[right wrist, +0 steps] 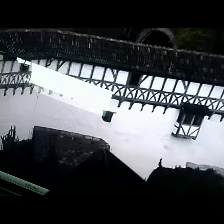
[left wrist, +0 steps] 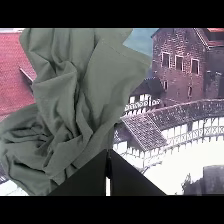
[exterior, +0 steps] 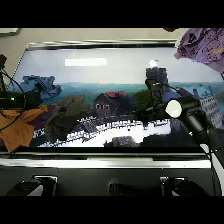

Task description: Fold the clothes and pants, and hang the long-sleeved shirts on hangers.

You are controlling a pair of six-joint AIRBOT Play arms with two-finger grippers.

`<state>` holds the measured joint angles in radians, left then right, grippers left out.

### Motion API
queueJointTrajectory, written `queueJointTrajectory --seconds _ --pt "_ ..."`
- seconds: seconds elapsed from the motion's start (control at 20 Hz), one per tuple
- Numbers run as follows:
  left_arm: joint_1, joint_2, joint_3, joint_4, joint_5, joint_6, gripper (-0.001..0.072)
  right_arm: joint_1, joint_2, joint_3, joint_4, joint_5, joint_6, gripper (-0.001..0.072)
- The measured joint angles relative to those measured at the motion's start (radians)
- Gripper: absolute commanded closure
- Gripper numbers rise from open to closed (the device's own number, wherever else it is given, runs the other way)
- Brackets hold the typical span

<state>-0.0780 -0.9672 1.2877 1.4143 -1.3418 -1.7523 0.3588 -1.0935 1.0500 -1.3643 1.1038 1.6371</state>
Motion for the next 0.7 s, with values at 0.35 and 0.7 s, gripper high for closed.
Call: queueJointTrajectory --seconds 0.35,0.7 --pt "0.000 0.000 0.000 0.000 0.000 0.000 0.0688 0.000 0.000 0.000 0.000 0.000 0.000 0.0679" --pt "0.000 -0.008 -0.001 0.001 -0.018 -0.006 -0.0013 0.000 0.000 0.000 -0.001 -0.010 0.000 0.0679"
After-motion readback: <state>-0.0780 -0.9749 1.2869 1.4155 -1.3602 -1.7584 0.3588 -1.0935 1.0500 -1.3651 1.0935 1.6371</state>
